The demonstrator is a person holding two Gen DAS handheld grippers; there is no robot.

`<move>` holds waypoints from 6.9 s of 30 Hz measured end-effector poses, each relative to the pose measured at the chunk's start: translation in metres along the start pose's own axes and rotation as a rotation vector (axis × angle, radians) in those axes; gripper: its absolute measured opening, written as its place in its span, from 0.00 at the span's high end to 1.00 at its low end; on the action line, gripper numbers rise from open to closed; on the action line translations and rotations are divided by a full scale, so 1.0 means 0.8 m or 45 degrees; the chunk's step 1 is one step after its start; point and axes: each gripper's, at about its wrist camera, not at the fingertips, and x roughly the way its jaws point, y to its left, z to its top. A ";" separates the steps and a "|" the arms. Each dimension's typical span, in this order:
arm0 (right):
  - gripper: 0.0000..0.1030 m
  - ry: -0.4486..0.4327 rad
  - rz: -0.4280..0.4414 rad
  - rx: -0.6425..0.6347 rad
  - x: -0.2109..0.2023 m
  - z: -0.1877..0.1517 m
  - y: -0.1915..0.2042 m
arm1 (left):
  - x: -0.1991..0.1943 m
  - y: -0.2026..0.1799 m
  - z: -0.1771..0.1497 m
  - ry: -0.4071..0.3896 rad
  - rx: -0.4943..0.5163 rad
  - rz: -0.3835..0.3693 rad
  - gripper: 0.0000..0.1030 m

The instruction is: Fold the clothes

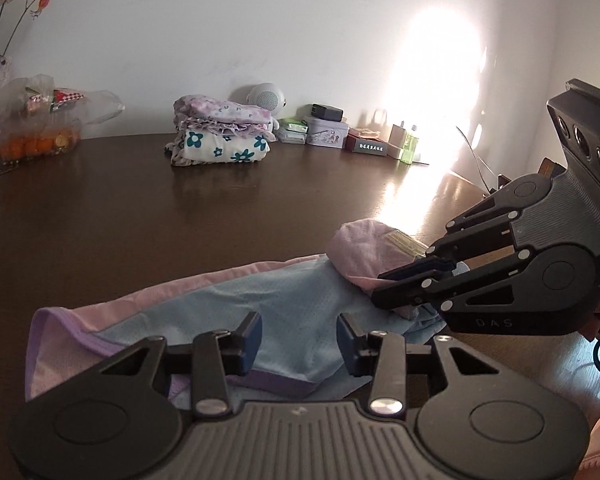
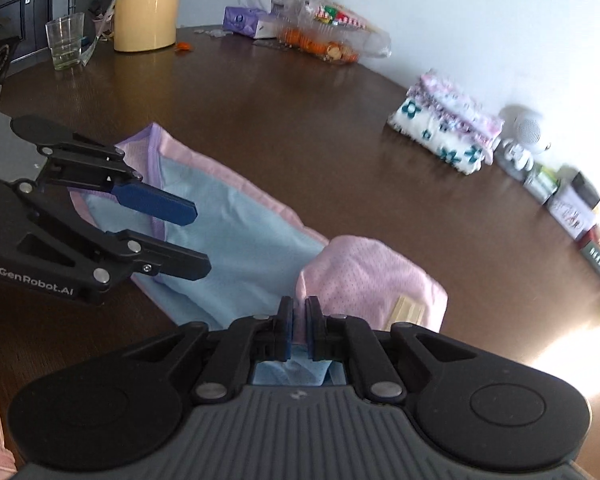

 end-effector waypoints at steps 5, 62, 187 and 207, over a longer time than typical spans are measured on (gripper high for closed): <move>0.65 -0.068 0.121 0.199 -0.009 -0.010 -0.020 | -0.002 -0.004 0.007 -0.020 0.003 0.013 0.58; 0.56 -0.351 0.210 0.453 -0.056 -0.086 -0.104 | 0.088 0.009 0.054 0.237 -0.469 -0.237 0.70; 0.89 -0.239 -0.141 0.345 -0.068 -0.027 -0.115 | 0.119 -0.079 0.049 0.123 0.186 -0.140 0.76; 0.89 -0.149 -0.072 -0.119 -0.008 0.010 0.041 | -0.033 0.040 0.002 -0.050 -0.136 0.110 0.47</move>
